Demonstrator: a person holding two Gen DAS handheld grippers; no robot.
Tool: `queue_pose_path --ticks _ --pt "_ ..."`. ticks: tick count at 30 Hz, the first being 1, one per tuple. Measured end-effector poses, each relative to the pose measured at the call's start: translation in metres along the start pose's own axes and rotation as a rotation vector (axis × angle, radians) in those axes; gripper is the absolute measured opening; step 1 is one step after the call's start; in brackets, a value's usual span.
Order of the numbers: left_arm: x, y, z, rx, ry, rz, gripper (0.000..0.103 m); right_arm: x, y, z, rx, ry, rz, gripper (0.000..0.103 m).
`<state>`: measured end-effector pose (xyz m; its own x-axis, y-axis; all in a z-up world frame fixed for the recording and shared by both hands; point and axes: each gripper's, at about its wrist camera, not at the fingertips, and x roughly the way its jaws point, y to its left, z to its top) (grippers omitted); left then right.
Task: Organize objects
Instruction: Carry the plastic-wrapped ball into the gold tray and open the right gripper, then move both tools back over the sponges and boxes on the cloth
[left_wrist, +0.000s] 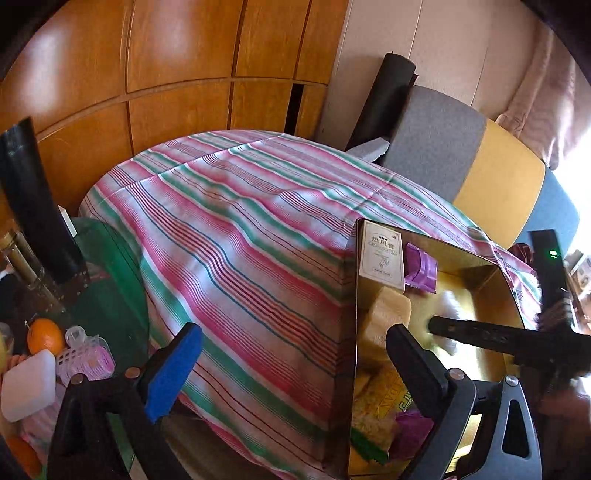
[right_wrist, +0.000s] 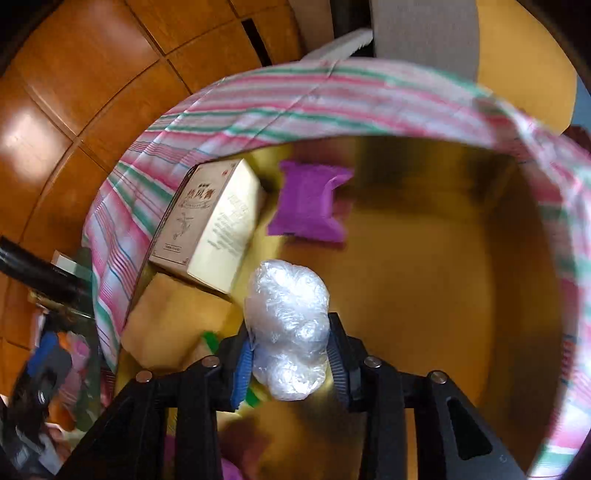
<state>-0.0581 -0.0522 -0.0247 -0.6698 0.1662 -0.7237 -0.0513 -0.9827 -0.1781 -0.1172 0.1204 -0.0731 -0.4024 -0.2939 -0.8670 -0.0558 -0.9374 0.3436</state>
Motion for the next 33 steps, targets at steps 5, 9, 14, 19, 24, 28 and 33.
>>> queue_pose_path --ticks 5,9,14,19,24,28,33 --pt "0.004 -0.005 -0.004 0.013 0.019 -0.005 0.100 0.002 -0.004 -0.003 0.063 -0.028 0.114 0.052" --pt "0.001 -0.010 -0.004 0.021 0.008 -0.005 0.100 -0.016 -0.012 -0.014 0.068 -0.056 0.109 0.055" --pt "-0.008 -0.019 -0.003 0.051 -0.023 -0.016 0.100 -0.058 -0.018 -0.033 0.021 -0.154 0.045 0.055" --pt "-0.015 -0.033 -0.003 0.089 -0.034 -0.031 0.100 -0.098 -0.035 -0.050 0.007 -0.228 -0.026 0.055" --pt "-0.023 -0.050 -0.006 0.145 -0.048 -0.048 0.100 -0.132 -0.058 -0.068 -0.006 -0.281 -0.093 0.055" --pt "-0.030 -0.067 -0.007 0.194 -0.059 -0.069 0.100 -0.157 -0.090 -0.084 0.033 -0.309 -0.138 0.055" --pt "-0.035 -0.092 -0.008 0.265 -0.067 -0.103 0.100 -0.198 -0.143 -0.103 0.122 -0.358 -0.224 0.055"
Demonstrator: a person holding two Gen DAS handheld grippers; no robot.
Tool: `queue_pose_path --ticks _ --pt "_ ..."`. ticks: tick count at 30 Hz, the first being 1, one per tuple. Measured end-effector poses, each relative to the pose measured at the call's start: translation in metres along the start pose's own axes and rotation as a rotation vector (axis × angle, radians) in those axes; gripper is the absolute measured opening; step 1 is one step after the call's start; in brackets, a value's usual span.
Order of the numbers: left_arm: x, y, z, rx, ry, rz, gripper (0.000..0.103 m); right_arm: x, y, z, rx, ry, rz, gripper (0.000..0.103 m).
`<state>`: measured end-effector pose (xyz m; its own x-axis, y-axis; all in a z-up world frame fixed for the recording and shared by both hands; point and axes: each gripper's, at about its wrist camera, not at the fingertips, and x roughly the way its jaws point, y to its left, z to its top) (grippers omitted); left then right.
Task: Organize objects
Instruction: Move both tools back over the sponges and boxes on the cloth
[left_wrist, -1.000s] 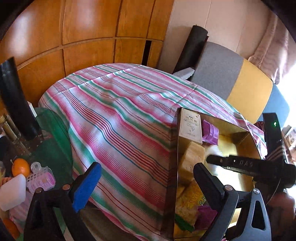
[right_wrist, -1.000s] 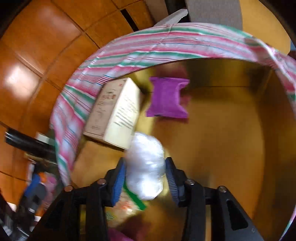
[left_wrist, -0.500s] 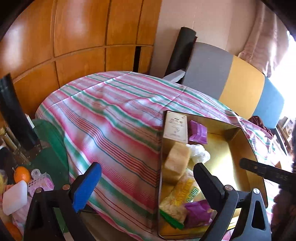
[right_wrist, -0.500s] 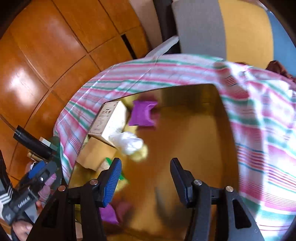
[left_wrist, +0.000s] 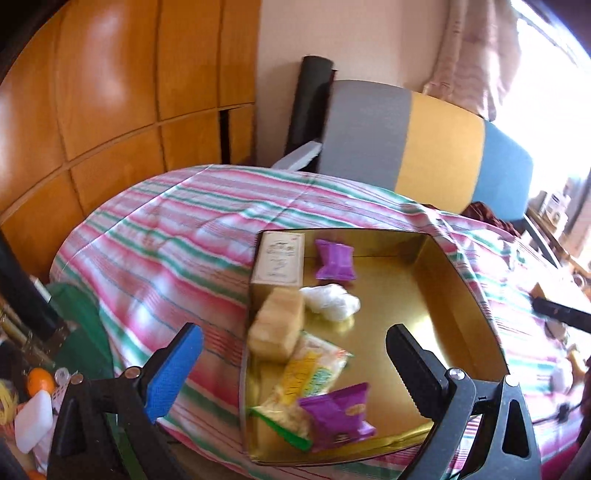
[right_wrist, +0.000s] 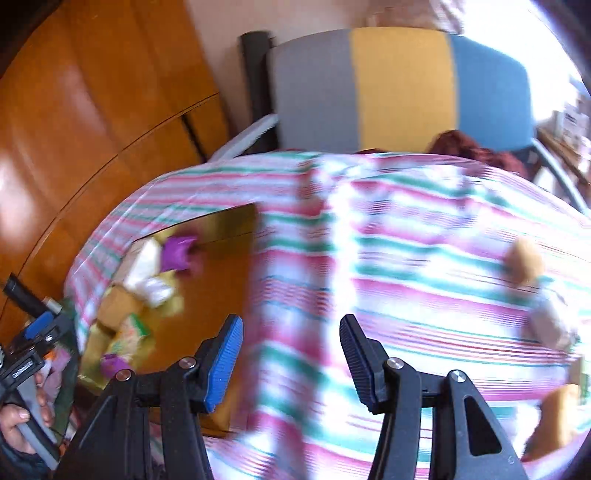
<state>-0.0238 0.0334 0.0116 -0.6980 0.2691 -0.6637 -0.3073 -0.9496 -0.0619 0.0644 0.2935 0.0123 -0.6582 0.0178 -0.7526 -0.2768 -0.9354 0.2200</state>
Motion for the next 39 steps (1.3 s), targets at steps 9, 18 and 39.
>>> queue_pose_path --ticks 9,18,39 --pt "-0.002 -0.062 0.011 0.123 -0.007 -0.087 0.100 -0.057 -0.123 -0.002 0.178 -0.082 -0.231 0.055" --pt "0.008 -0.132 0.024 0.170 0.078 -0.247 0.100 -0.122 -0.272 -0.053 0.724 -0.289 -0.487 0.055" --pt "0.073 -0.372 0.024 0.612 0.214 -0.477 0.099 -0.115 -0.301 -0.078 0.928 -0.251 -0.262 0.055"
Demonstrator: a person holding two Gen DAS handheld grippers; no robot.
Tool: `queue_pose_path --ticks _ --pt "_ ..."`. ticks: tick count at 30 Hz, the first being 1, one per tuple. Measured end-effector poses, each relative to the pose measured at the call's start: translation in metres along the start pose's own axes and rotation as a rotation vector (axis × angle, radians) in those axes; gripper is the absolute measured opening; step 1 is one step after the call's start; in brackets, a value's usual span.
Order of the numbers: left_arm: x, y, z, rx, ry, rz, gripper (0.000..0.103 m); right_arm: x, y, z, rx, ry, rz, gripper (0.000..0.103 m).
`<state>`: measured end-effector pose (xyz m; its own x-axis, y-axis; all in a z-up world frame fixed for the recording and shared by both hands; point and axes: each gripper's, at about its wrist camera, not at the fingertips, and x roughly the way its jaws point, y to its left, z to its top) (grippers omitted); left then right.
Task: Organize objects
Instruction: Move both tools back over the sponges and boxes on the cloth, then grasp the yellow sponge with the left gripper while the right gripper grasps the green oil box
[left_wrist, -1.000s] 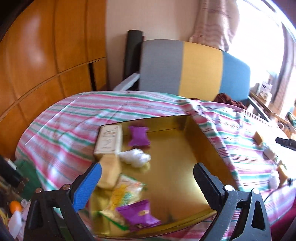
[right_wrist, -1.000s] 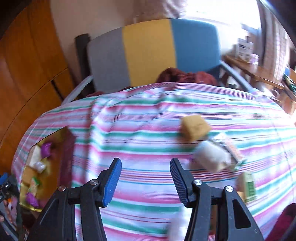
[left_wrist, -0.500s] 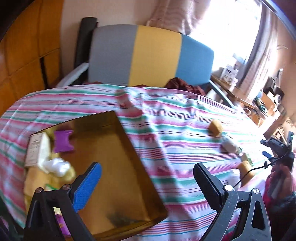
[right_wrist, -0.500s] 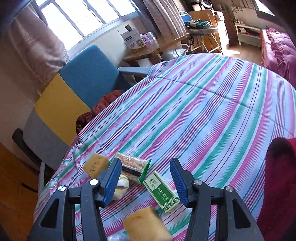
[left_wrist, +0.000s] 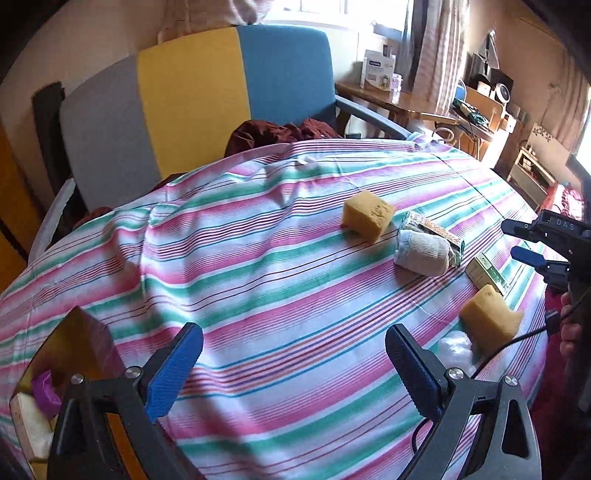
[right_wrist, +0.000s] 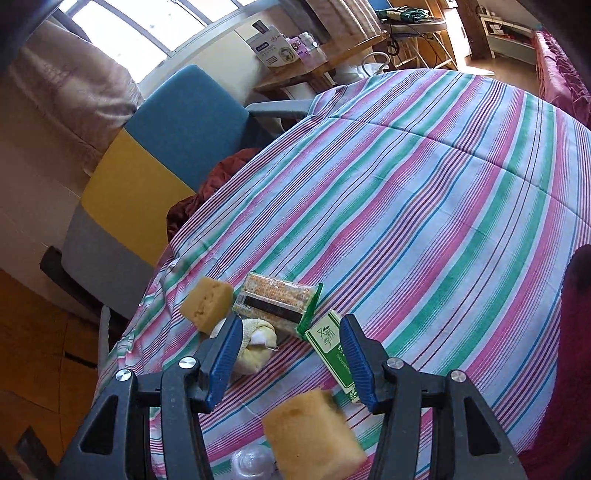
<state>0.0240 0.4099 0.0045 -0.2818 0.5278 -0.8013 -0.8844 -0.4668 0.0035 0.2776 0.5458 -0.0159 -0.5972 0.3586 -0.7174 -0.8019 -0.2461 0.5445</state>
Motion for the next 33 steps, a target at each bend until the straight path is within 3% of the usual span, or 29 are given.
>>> queue_pose_path --ticks 5,13,21,24,25,26,27,29,33 --pt "0.041 -0.023 0.040 0.090 0.033 0.011 0.090 0.002 0.001 -0.001 0.005 0.028 0.046 0.055" --pt "0.098 -0.066 0.102 0.236 -0.013 -0.049 0.091 -0.005 -0.019 0.005 0.118 0.001 0.112 0.055" --pt "0.158 -0.091 0.123 0.323 0.063 -0.105 0.094 0.003 -0.025 0.006 0.163 0.048 0.144 0.055" --pt "0.174 -0.100 0.122 0.346 0.078 -0.085 0.093 0.006 -0.022 0.005 0.147 0.064 0.140 0.055" --pt "0.177 -0.100 0.121 0.338 0.080 -0.088 0.088 0.007 -0.022 0.005 0.144 0.070 0.140 0.055" --pt "0.181 -0.098 0.120 0.321 0.093 -0.102 0.071 0.009 -0.022 0.004 0.142 0.077 0.140 0.055" --pt "0.182 -0.095 0.118 0.287 0.114 -0.151 0.063 0.010 -0.021 0.004 0.140 0.082 0.139 0.055" --pt "0.175 -0.092 0.110 0.256 0.091 -0.143 0.057 0.010 -0.021 0.003 0.134 0.083 0.135 0.055" --pt "0.156 -0.076 0.083 0.187 0.092 -0.135 0.057 0.006 -0.024 0.005 0.143 0.051 0.121 0.055"
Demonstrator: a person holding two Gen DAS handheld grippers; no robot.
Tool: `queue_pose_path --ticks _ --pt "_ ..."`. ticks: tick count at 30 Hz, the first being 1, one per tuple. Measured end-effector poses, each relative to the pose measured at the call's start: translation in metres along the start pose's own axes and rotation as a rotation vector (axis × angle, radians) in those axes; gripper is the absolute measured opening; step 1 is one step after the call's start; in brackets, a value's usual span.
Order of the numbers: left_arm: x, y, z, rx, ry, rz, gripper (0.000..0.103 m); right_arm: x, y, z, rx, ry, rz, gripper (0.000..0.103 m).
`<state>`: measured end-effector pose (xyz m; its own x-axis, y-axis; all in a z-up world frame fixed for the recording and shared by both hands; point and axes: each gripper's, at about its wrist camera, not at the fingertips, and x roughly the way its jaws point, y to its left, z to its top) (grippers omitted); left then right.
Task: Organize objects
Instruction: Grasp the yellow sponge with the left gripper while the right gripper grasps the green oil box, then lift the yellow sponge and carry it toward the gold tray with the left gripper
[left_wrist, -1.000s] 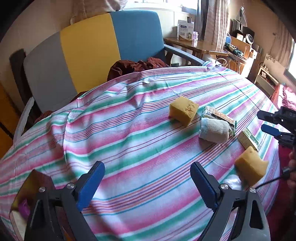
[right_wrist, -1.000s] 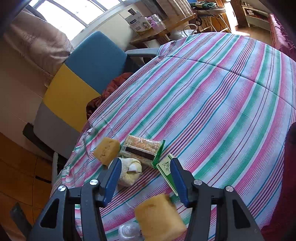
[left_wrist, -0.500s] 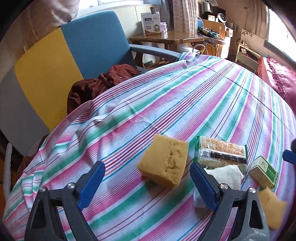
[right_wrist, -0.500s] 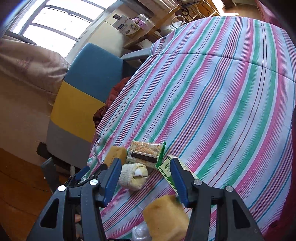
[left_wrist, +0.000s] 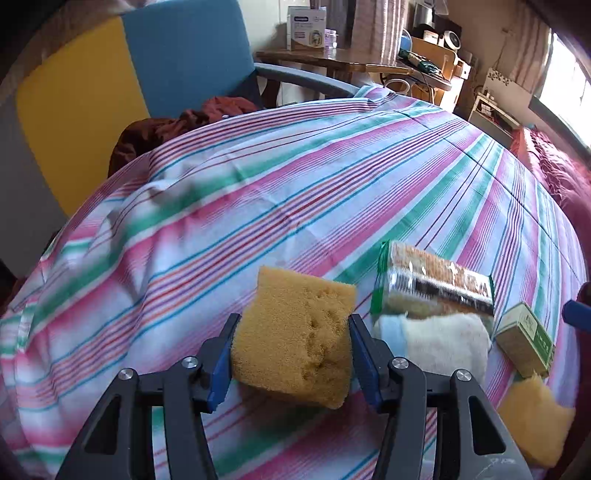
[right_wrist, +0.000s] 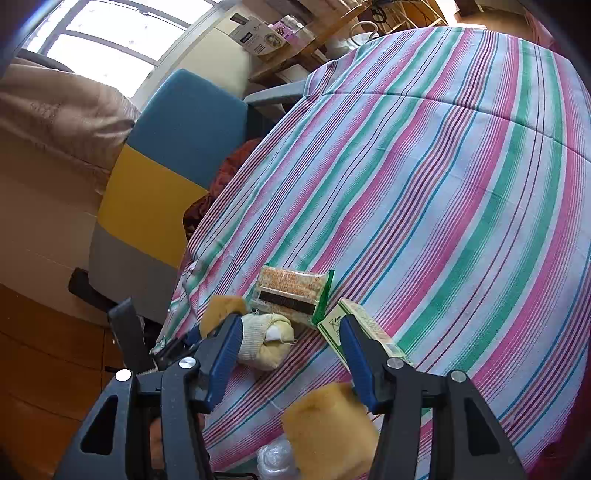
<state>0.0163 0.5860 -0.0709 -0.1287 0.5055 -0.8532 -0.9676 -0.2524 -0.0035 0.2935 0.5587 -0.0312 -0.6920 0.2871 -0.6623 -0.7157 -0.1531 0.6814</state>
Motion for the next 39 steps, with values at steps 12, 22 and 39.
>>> queue_pose_path --ticks 12,22,39 --pt "-0.062 0.023 -0.102 -0.244 0.009 0.074 0.057 0.006 0.002 0.001 -0.040 0.017 -0.081 0.055" --pt "-0.110 0.014 -0.179 -0.272 -0.084 0.076 0.057 0.015 0.004 -0.001 -0.103 0.025 -0.218 0.055" --pt "-0.112 0.018 -0.201 -0.309 -0.123 0.053 0.058 0.068 0.021 -0.015 -0.408 0.120 -0.556 0.031"
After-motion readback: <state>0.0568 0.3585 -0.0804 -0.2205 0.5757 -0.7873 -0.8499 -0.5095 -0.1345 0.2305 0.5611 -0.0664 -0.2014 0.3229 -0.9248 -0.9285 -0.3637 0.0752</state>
